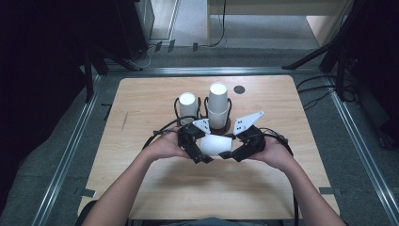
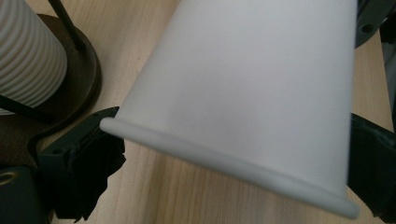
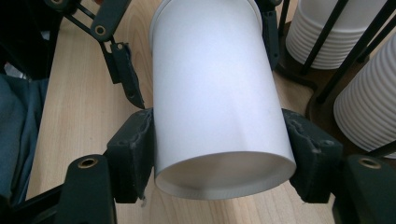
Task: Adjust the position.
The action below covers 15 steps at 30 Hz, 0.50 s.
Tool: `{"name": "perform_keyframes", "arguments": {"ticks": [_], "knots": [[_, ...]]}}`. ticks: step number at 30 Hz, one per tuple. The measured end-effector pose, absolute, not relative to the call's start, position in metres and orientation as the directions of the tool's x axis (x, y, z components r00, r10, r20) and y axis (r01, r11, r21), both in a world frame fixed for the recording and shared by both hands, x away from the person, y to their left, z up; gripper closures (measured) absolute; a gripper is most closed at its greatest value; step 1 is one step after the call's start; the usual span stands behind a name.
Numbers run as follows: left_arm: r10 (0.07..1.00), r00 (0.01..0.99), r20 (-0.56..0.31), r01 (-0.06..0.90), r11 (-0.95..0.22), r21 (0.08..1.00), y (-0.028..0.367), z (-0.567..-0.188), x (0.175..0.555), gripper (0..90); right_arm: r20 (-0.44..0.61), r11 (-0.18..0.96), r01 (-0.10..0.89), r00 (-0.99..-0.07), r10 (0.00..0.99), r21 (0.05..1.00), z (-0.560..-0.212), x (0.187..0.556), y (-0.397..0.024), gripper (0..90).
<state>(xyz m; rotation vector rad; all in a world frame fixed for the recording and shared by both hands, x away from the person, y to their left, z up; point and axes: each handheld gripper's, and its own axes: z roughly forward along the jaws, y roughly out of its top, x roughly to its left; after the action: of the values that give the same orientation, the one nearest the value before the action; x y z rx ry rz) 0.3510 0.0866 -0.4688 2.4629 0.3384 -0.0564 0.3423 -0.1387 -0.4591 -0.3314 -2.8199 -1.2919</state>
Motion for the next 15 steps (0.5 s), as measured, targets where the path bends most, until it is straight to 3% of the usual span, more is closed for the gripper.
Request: {"name": "perform_keyframes", "arguments": {"ticks": [15], "knots": [[0.243,0.953,-0.178,0.296,-0.637,0.712,0.099,-0.465,0.347,2.3,0.117,0.591,0.186,-0.981,0.154,0.785,-0.453,0.340,-0.144,32.7]]}}
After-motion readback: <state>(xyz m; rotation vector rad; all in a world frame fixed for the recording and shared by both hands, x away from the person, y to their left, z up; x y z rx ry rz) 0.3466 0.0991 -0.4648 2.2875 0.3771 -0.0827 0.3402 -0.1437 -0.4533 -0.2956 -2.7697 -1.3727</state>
